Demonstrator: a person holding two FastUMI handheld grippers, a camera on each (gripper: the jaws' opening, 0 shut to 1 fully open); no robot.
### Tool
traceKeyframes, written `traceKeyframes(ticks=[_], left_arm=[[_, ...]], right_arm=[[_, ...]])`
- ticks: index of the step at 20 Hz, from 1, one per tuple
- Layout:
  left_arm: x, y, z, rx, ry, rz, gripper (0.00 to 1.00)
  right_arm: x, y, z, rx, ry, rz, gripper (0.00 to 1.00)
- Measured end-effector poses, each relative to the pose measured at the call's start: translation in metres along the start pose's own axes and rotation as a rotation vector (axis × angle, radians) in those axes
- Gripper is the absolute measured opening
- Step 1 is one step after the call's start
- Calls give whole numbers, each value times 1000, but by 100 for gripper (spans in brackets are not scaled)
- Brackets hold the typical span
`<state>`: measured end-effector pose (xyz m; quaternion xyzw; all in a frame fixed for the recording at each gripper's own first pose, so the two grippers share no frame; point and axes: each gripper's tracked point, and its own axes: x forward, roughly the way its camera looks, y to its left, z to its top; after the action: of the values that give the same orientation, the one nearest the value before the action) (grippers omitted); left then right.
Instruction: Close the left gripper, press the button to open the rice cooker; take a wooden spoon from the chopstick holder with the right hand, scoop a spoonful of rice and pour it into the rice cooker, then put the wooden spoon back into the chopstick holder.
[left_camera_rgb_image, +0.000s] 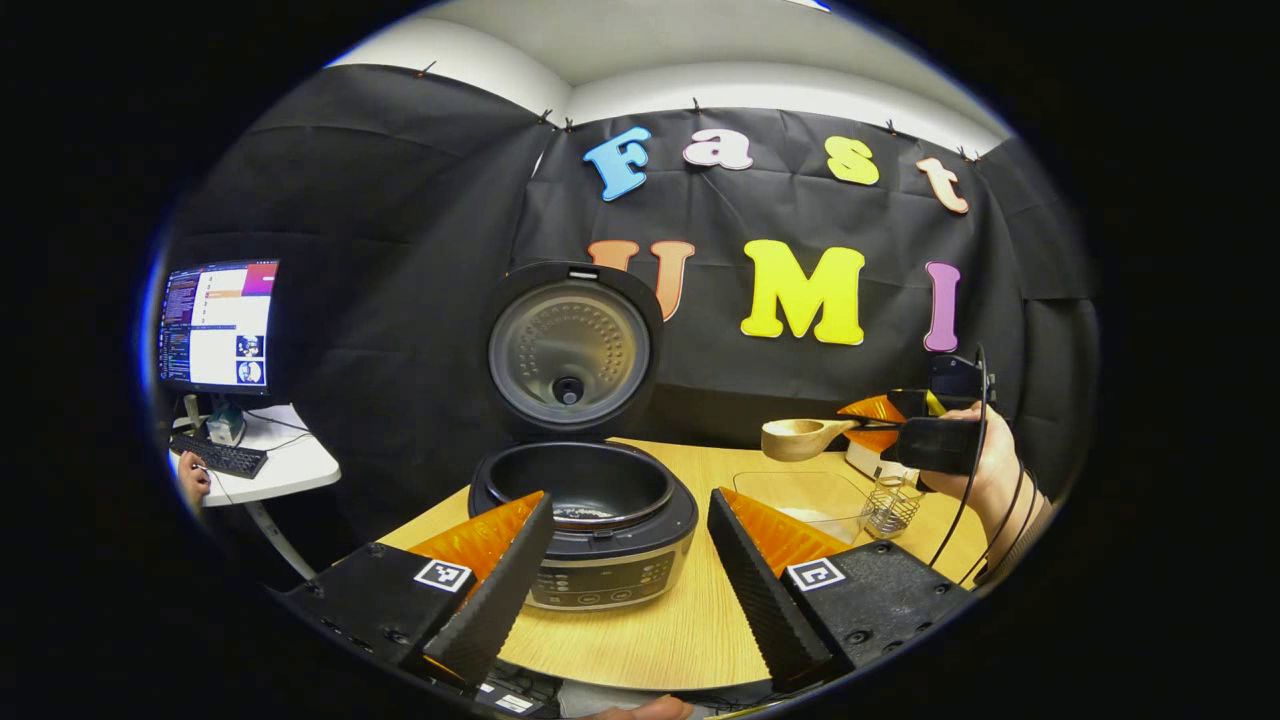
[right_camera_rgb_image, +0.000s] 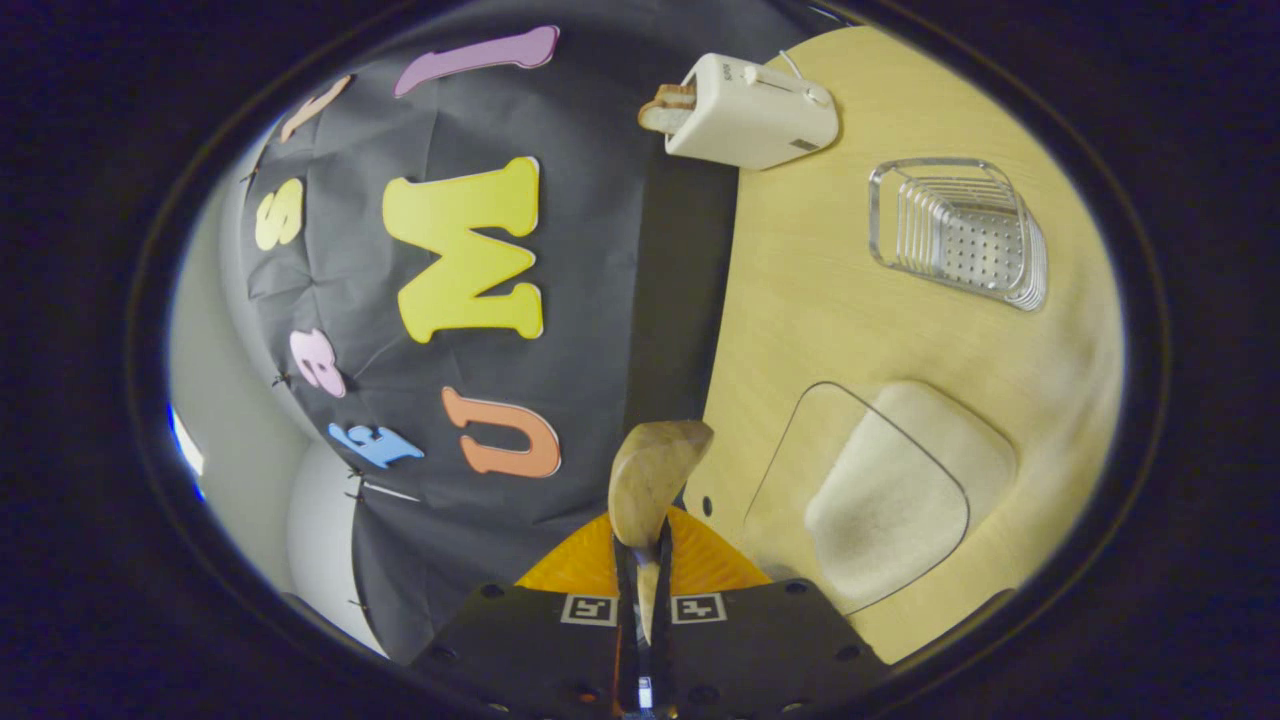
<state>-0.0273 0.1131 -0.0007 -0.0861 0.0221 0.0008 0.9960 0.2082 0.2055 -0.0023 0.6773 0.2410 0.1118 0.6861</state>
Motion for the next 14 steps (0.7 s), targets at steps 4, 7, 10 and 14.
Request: traceKeyframes(ticks=[4, 7, 10, 14], left_arm=[[-4, 23, 4, -22, -9, 26, 100], [-6, 41, 1, -37, 6, 38, 99], [-6, 67, -4, -73, 19, 73, 99], [-6, 79, -12, -107, 45, 80, 98]], right_arm=[[8, 17, -30, -38, 23, -10, 5], [18, 29, -58, -80, 46, -21, 5], [34, 41, -91, -141, 71, -42, 5], [58, 49, -138, -232, 108, -77, 5]])
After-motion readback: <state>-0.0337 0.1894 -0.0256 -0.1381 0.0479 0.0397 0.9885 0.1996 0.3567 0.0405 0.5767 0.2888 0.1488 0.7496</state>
